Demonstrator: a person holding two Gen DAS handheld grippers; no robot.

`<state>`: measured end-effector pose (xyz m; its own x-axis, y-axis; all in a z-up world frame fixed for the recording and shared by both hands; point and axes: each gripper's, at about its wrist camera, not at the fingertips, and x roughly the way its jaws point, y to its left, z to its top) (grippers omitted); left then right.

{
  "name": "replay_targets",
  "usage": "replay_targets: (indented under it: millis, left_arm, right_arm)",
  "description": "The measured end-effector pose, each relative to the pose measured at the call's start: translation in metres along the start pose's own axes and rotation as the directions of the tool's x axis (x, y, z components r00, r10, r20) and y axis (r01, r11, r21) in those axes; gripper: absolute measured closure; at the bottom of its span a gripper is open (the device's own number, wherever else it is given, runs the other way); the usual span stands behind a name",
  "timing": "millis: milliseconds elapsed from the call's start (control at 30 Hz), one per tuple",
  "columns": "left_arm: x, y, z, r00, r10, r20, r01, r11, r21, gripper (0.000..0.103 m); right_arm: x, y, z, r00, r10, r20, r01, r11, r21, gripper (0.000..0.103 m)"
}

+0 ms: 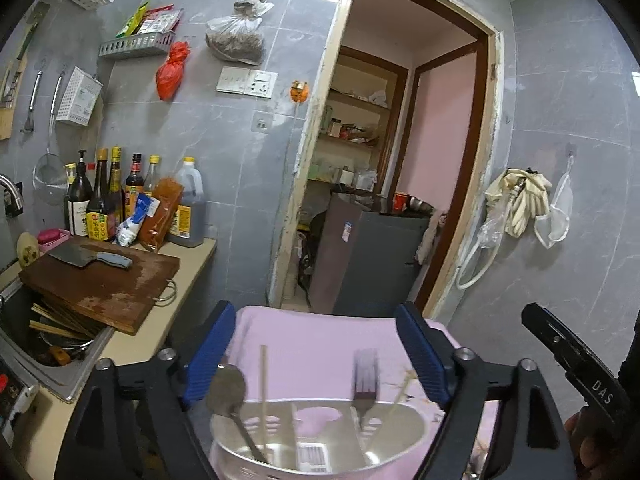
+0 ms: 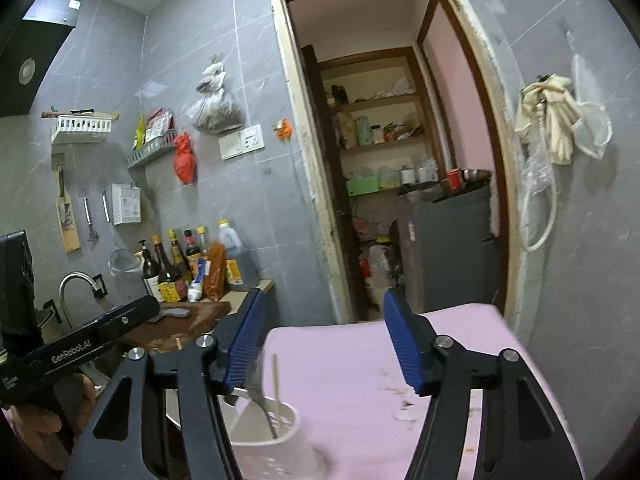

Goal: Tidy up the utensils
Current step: 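Move both tools back over the remaining utensils on the cloth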

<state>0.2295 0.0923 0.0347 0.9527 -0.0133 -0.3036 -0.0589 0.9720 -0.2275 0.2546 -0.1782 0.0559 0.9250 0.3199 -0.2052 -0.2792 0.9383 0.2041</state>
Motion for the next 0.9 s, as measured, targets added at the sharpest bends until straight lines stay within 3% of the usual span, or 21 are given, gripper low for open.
replay_targets:
  millis: [300, 633, 900]
  left_arm:
    - [-0.015, -0.053, -0.020, 0.999, -0.042, 0.008, 0.042, 0.997, 0.064, 0.004]
    - [-0.019, -0.111, -0.070, 0.995, -0.063, -0.074, 0.073, 0.988, 0.137, 0.003]
    - [0.002, -0.137, -0.113, 0.986, -0.037, -0.163, 0.060, 0.989, 0.134, 0.003]
  right_arm:
    - [-0.049, -0.044, 0.003, 0.995, -0.104, 0.002, 0.104, 0.994, -0.017, 0.022]
    - [-0.081, -0.101, -0.019, 0.982, -0.172, -0.083, 0.170, 0.985, -0.034, 0.020]
    - [-0.078, -0.150, -0.050, 0.966, -0.199, -0.165, 0.197, 0.980, -0.029, 0.020]
